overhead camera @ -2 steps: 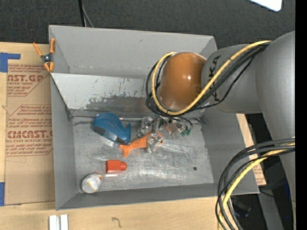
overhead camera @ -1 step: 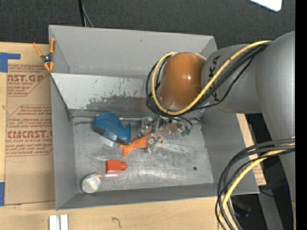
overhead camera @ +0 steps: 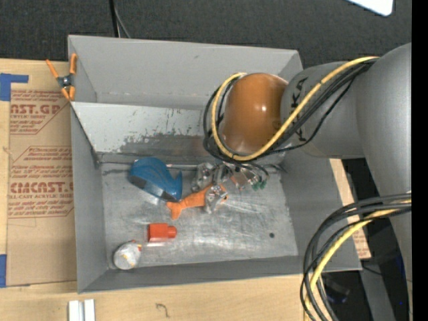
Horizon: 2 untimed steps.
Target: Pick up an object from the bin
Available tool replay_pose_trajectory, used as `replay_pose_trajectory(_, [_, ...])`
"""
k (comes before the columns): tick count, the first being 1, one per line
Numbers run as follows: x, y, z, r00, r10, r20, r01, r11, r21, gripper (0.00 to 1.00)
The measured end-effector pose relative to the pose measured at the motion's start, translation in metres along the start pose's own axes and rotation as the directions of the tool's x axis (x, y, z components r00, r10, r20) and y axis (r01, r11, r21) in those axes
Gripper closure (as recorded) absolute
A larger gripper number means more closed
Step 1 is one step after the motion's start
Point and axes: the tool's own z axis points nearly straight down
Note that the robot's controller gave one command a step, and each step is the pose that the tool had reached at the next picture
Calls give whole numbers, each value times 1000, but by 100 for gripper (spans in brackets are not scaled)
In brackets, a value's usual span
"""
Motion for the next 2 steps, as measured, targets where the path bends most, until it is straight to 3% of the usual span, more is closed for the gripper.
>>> replay_pose_trajectory(1, [11,-19,-34,992,-126,11,126,992,18,100])
replay_pose_trajectory(2, [24,8,-219,986,-164,15,163,986,22,100])
